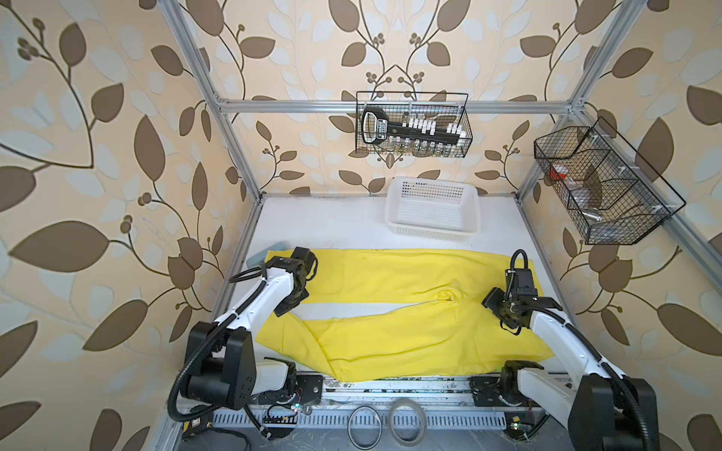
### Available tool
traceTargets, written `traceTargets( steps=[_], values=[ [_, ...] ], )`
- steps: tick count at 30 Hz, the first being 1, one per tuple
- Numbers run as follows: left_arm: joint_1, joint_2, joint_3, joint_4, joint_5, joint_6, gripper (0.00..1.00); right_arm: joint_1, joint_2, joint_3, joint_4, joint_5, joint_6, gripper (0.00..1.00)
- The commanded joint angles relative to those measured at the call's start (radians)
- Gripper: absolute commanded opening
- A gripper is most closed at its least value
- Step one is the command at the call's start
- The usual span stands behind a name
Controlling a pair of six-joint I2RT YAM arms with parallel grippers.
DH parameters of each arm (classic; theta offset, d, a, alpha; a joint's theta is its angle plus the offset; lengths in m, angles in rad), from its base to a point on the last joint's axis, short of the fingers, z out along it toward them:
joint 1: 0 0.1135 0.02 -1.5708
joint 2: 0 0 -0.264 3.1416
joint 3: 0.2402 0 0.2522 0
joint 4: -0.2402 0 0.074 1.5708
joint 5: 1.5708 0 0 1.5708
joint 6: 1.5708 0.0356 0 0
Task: Fold and stack the trousers
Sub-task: Move the trousers to the center of the table.
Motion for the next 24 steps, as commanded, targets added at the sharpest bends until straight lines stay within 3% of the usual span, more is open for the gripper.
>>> traceTargets(
  steps=[1,7,12,18,24],
  values=[
    [0.067,-0.065,-0.002,-0.071,-0.047,0.033,0.0,0.003,0.058,-0.016,0.05,0.072,0.039,0.67],
    [0.117,-0.196,0.017,-0.188,-0.091,-0.095,0.0,0.004,0.157,-0.015,0.12,0.124,0.068,0.67],
    [0.169,-0.321,-0.091,-0.181,-0.068,-0.22,0.0,0.004,0.236,0.031,0.132,0.17,0.077,0.67],
    [0.247,-0.29,-0.118,-0.117,-0.04,-0.248,0.0,-0.033,0.299,0.04,0.168,0.174,0.103,0.67],
    [0.253,-0.332,-0.18,-0.123,0.088,-0.305,0.0,-0.075,0.341,0.076,0.21,0.12,0.077,0.67]
  ],
)
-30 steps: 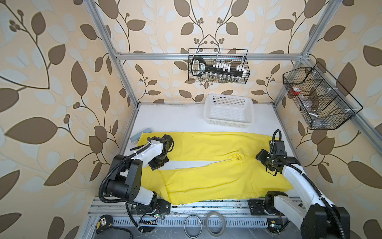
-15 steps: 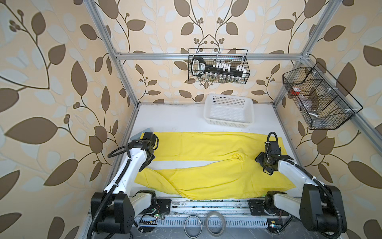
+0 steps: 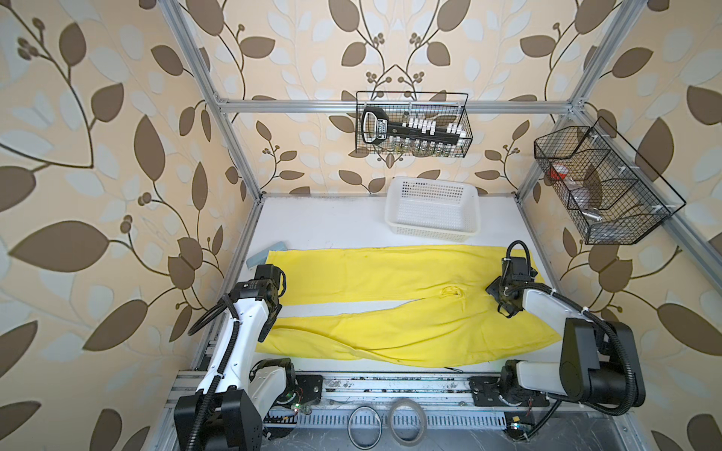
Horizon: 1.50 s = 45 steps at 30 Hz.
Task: Fold and stack the trousers
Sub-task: Move the trousers to the center of the table, then fold the trousers at the center of the table.
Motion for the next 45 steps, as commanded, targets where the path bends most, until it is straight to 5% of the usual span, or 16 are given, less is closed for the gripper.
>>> traceTargets(
  steps=[1,12,19,25,30,33,40,43,45],
  values=[
    [0.009,-0.055,-0.056,-0.023,0.064,-0.074,0.0,-0.031,0.061,0.002,-0.017,-0.065,-0.007,0.67],
    [0.007,-0.086,-0.107,-0.022,0.027,-0.145,0.0,-0.044,-0.201,0.101,-0.292,-0.008,-0.028,0.69],
    [0.009,-0.069,-0.059,0.009,-0.027,-0.104,0.0,-0.226,-0.364,-0.009,-0.395,0.17,0.015,0.71],
    [0.009,-0.018,-0.011,0.048,-0.031,-0.061,0.0,-0.341,-0.3,-0.054,-0.361,0.248,0.056,0.77],
    [0.008,-0.028,0.003,0.055,-0.038,-0.042,0.0,-0.498,-0.196,-0.076,-0.261,0.118,-0.019,0.8],
    [0.009,-0.039,0.004,0.056,-0.035,-0.036,0.0,-0.507,-0.196,-0.084,-0.244,0.091,-0.028,0.78],
    [0.008,-0.052,0.018,0.05,-0.029,-0.024,0.0,-0.529,-0.119,-0.102,-0.208,-0.026,-0.021,0.65],
    [0.008,-0.054,0.029,0.043,-0.038,-0.016,0.0,-0.552,-0.164,-0.123,-0.177,-0.055,-0.036,0.42],
    [0.008,-0.059,0.045,0.032,-0.052,-0.012,0.0,-0.561,-0.186,-0.121,-0.18,-0.061,-0.055,0.18]
  ],
)
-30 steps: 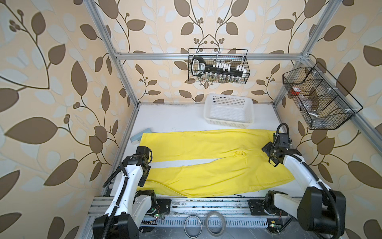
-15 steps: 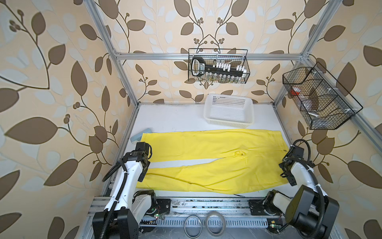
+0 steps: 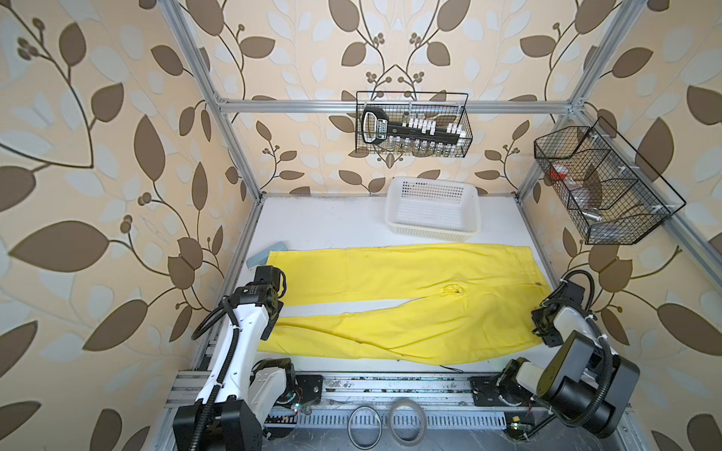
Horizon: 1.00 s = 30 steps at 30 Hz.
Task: Fold and stack the trousers
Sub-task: Fold the trousers at the center of the table.
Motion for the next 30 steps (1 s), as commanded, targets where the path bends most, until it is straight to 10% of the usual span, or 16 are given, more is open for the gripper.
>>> traceTargets(
  steps=[1,13,30],
  values=[
    [0.008,-0.023,0.063,-0.036,-0.075,0.018,0.0,-0.012,-0.028,-0.025,-0.015,-0.067,-0.025,0.11],
    [0.009,-0.052,0.28,-0.084,-0.277,0.133,0.0,0.311,-0.383,0.147,-0.286,0.145,0.18,0.01],
    [0.009,0.317,0.556,0.095,-0.332,0.246,0.0,0.522,-0.111,0.48,-0.176,0.352,0.218,0.02]
  ],
)
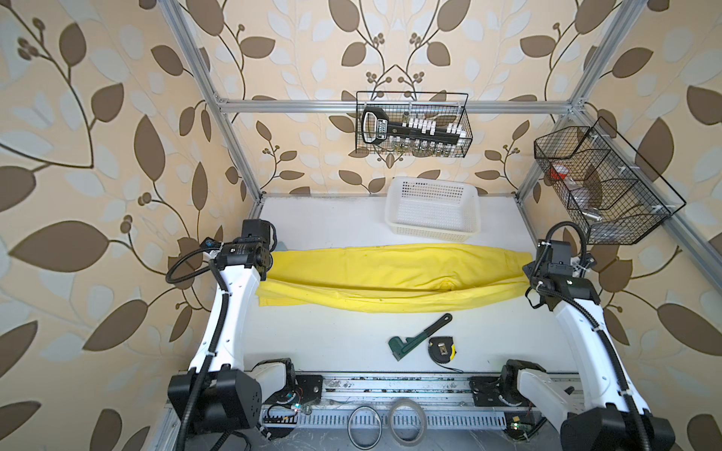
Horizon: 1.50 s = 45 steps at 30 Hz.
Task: Fold and stack the trousers
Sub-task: Fold the trousers at the center of the table.
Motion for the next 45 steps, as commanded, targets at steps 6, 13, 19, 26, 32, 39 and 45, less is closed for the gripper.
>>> traceTargets(
  steps=[6,13,19,26,32,39,45],
  values=[
    [0.009,0.161,0.158,0.049,-0.032,0.081,0.0,0.043,0.142,0.119,0.159,0.266,-0.035,0.02],
    [0.009,0.264,0.218,0.056,-0.01,0.115,0.0,0.065,0.301,0.196,0.242,0.321,-0.066,0.02],
    [0.008,0.294,0.209,0.049,0.001,0.124,0.0,0.089,0.375,0.271,0.291,0.397,-0.105,0.03],
    [0.001,0.27,0.206,-0.031,0.061,0.135,0.0,0.129,0.463,0.326,0.309,0.442,-0.148,0.03],
    [-0.011,0.073,0.117,-0.105,0.099,0.143,0.0,0.115,0.427,0.321,0.333,0.469,-0.2,0.03],
    [-0.039,-0.095,0.045,-0.228,0.128,0.067,0.0,0.084,0.394,0.292,0.329,0.467,-0.211,0.03],
    [-0.055,-0.183,-0.03,-0.256,0.147,0.023,0.0,0.057,0.364,0.246,0.358,0.458,-0.227,0.03]
  ],
)
